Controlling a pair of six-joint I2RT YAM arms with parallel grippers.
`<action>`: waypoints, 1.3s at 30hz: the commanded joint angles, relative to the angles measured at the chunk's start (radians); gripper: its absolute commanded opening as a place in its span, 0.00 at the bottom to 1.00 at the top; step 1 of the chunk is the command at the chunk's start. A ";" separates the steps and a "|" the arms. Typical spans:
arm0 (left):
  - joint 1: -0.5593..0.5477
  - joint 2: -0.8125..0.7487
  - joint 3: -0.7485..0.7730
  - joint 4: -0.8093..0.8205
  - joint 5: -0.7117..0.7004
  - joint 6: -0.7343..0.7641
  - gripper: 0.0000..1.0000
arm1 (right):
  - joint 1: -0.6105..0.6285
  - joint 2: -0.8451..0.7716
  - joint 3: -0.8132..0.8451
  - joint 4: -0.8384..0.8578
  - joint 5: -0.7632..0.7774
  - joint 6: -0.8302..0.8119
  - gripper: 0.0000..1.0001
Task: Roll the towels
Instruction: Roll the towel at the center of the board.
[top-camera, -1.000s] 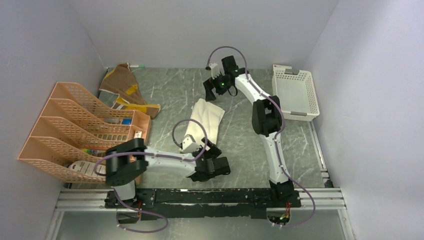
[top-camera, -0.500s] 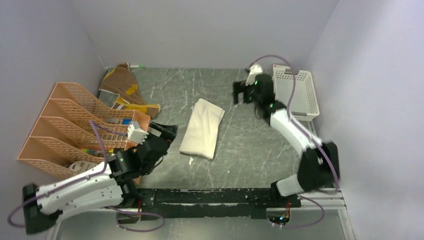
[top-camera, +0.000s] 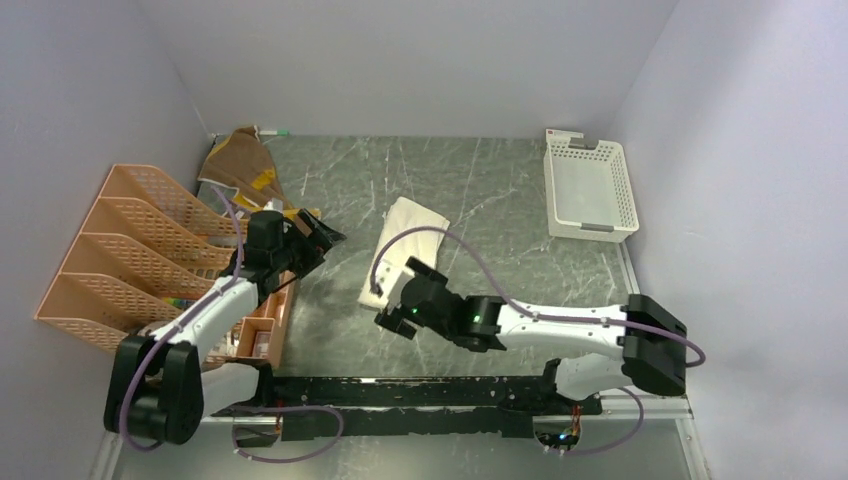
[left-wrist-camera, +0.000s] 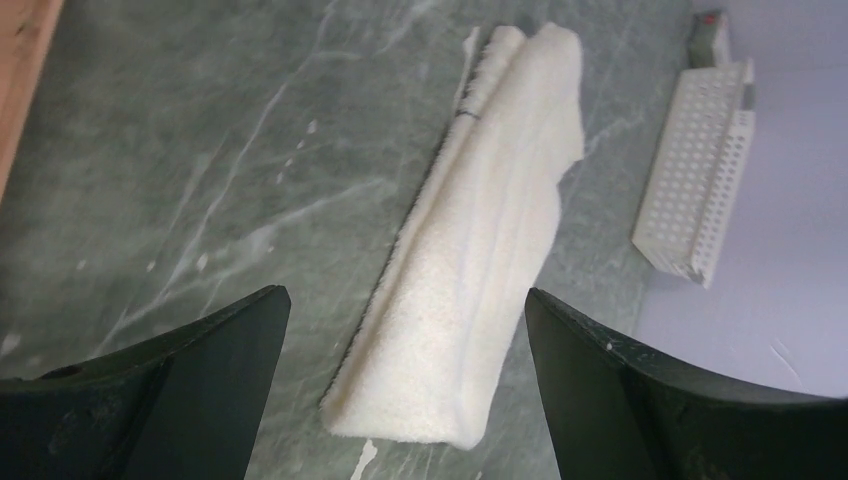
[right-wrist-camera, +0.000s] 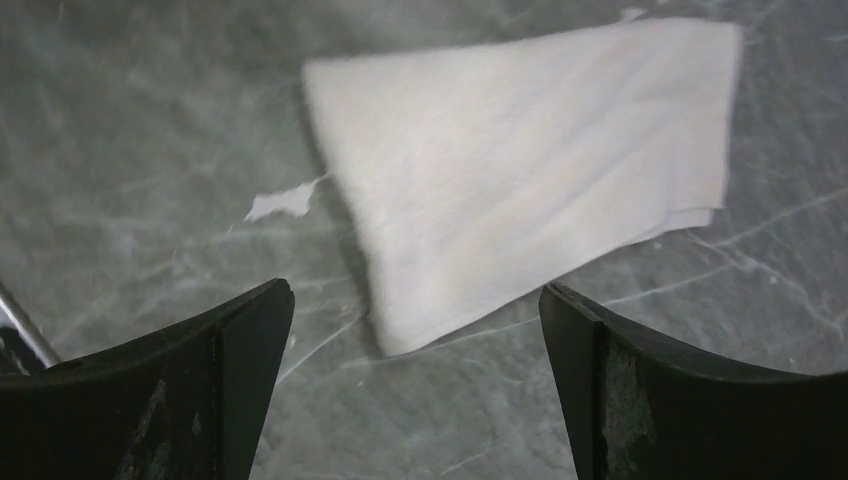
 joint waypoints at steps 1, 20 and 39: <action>0.075 0.058 0.057 0.179 0.283 0.099 1.00 | 0.069 0.095 -0.038 0.019 -0.005 -0.087 0.95; 0.111 -0.011 -0.052 0.177 0.361 0.165 1.00 | -0.039 0.427 0.053 0.114 -0.071 -0.163 0.64; 0.144 -0.027 -0.140 0.278 0.487 0.189 0.93 | -0.314 0.378 0.123 -0.017 -0.675 -0.082 0.03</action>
